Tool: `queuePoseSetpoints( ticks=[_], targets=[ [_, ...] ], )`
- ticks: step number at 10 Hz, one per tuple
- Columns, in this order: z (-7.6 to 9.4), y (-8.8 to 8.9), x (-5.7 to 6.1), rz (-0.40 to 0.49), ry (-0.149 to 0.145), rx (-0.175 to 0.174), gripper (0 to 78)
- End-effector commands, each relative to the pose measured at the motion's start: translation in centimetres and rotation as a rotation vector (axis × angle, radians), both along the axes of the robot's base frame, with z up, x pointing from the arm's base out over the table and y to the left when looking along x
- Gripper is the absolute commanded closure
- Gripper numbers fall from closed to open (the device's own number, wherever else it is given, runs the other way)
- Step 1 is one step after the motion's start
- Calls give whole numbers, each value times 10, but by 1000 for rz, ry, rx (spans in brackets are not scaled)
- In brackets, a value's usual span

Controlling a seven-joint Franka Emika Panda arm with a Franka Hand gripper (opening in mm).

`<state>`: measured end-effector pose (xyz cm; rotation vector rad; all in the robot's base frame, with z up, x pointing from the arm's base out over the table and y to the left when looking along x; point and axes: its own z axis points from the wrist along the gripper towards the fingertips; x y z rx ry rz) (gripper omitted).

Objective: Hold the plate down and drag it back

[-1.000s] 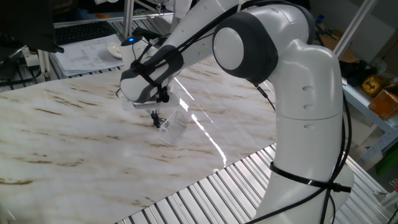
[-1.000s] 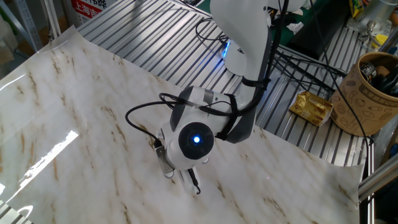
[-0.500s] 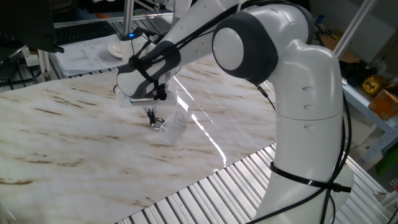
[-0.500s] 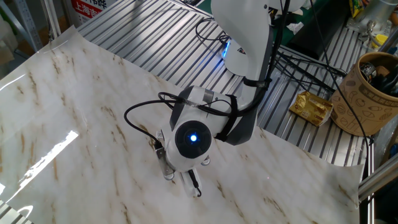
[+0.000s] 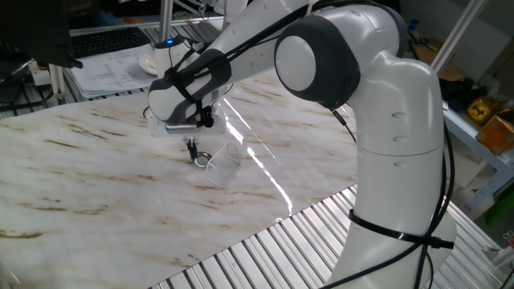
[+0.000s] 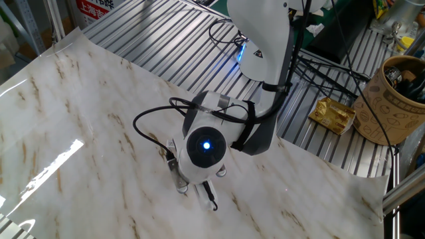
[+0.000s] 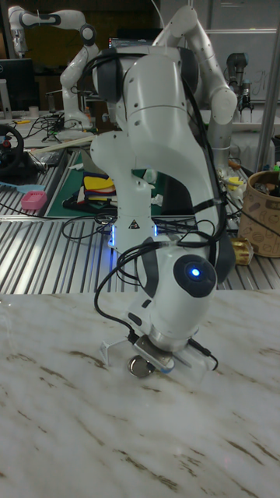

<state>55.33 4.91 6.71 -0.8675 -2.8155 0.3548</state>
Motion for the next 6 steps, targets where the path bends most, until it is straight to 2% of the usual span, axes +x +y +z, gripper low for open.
queuePoseSetpoints(
  ticks=[1,3,6],
  targets=[
    [4,-2,-3,59,39,-36,776],
    [2,-7,-9,79,39,-42,776],
    [-1,-10,-10,82,35,-42,776]
  ],
)
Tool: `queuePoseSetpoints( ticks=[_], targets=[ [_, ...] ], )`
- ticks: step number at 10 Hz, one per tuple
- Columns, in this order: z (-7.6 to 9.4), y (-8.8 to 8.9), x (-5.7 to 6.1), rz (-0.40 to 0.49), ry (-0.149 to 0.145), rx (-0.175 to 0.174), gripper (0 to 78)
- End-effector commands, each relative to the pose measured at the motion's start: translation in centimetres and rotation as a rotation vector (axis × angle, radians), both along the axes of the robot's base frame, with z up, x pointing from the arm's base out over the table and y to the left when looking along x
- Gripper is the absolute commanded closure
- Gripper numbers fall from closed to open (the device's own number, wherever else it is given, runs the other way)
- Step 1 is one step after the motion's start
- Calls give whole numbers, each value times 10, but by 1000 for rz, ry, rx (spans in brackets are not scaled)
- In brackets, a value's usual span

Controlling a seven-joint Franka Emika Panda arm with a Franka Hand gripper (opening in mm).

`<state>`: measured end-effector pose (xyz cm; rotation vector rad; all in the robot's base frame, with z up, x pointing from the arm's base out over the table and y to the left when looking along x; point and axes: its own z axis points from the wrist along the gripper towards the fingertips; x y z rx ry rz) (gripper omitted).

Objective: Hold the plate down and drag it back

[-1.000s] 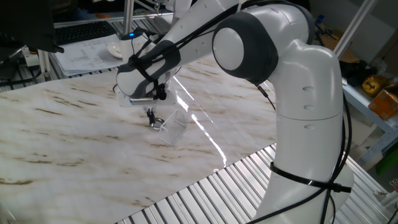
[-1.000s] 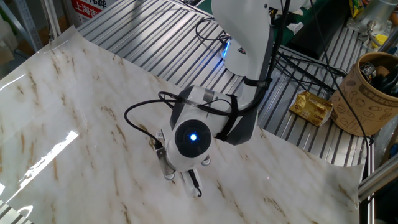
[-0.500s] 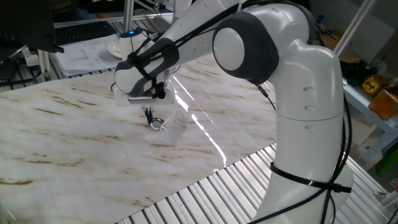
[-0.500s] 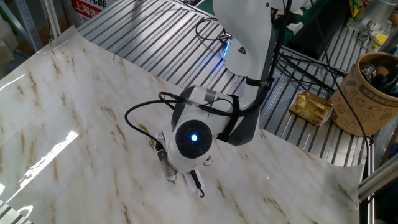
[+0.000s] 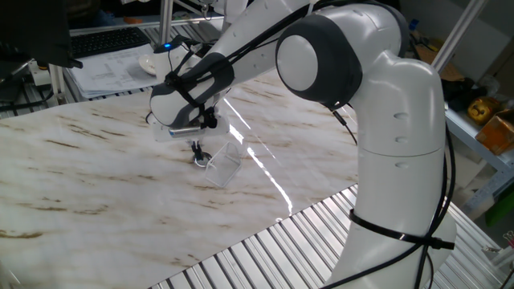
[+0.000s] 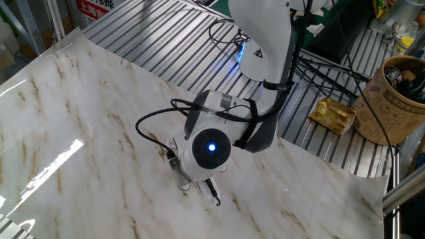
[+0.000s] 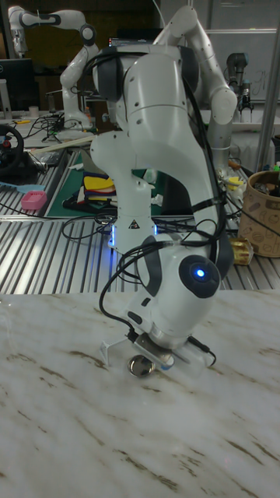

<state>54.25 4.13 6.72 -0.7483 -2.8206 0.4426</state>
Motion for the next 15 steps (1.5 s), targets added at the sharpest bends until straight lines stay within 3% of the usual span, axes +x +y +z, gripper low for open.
queuePoseSetpoints(
  ticks=[1,5,6,11,12,14,15],
  targets=[
    [-1,-2,1,1,-5,2,776],
    [-7,-3,1,3,-17,7,776],
    [-7,-3,1,9,-51,25,776],
    [-9,-3,2,22,-74,44,776],
    [-10,-3,2,27,-94,59,776],
    [-10,-2,5,23,-104,78,776],
    [-9,0,8,16,-115,104,776]
  ],
)
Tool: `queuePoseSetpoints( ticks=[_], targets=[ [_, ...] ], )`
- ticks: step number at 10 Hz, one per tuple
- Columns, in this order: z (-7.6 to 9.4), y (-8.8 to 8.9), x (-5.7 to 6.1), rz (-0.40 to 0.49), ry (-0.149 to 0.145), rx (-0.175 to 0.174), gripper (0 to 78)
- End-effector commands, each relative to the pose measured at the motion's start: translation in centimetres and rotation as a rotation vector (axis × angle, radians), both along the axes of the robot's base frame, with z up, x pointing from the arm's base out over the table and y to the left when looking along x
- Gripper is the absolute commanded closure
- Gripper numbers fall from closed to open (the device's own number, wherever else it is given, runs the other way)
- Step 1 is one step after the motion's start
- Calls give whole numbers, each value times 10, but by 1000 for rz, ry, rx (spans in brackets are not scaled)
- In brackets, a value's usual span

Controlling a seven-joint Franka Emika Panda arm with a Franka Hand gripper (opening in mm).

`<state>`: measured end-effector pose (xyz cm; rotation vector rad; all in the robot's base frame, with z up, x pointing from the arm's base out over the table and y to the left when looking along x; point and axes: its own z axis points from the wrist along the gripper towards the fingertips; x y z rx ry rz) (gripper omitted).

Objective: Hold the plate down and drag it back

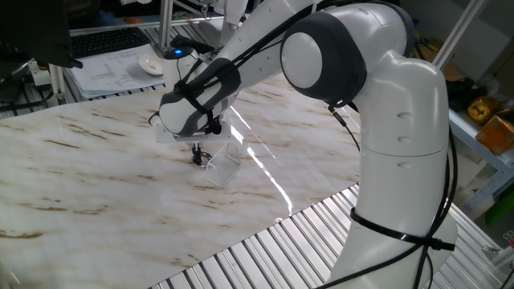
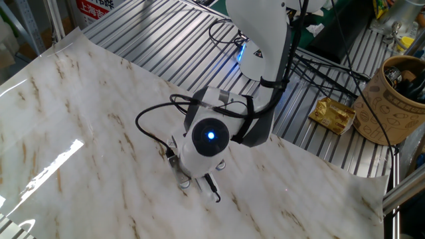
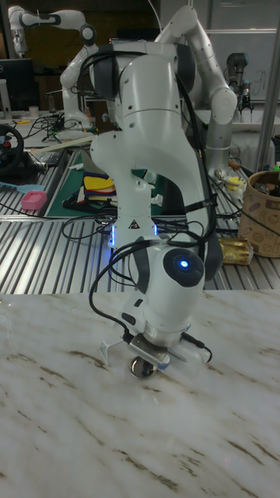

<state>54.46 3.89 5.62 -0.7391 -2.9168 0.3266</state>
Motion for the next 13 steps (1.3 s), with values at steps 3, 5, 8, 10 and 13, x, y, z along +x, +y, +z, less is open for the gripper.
queuePoseSetpoints(
  ticks=[3,5,8,10,13],
  targets=[
    [5,7,12,-24,-36,72,776],
    [9,14,16,-36,-39,90,776],
    [10,20,22,-48,-51,132,776],
    [8,23,25,-53,-59,138,776],
    [15,36,34,-78,-63,153,776]
  ],
)
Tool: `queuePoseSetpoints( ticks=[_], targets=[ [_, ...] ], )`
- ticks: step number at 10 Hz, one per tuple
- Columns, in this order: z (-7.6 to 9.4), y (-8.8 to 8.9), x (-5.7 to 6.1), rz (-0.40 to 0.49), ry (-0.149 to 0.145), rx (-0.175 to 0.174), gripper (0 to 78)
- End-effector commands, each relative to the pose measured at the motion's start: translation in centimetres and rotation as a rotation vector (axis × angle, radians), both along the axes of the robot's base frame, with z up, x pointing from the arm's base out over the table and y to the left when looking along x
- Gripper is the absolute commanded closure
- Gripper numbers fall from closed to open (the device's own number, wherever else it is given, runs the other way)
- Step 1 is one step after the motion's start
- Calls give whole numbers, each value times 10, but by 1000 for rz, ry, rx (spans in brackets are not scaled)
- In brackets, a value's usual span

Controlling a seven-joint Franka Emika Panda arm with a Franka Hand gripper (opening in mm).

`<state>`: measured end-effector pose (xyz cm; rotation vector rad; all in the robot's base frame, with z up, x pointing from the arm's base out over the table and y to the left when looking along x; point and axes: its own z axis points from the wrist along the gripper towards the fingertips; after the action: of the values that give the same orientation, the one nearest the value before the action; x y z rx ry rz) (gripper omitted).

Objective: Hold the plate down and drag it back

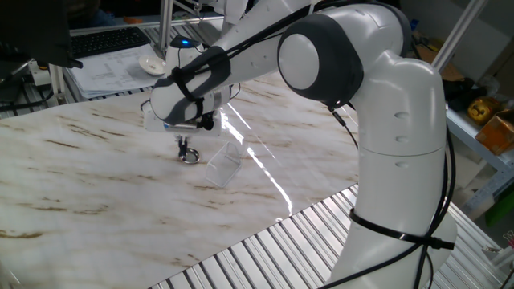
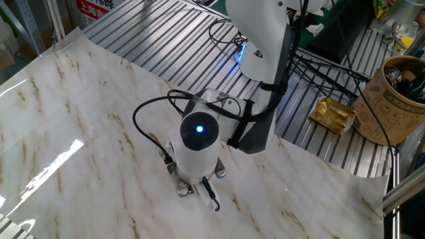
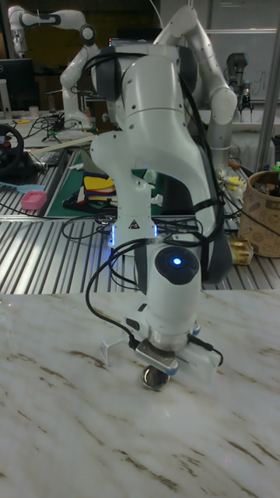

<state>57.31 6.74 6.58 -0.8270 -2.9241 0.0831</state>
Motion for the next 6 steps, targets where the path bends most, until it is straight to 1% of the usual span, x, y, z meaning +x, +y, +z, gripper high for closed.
queuePoseSetpoints(
  ticks=[1,2,3,4,5,6],
  targets=[
    [7,14,7,-30,-5,4,776],
    [7,19,8,-39,-6,4,776],
    [7,23,10,-36,-2,2,776],
    [9,23,11,-12,31,4,776],
    [10,23,11,-10,33,4,776],
    [12,23,9,-5,33,-9,776]
  ],
)
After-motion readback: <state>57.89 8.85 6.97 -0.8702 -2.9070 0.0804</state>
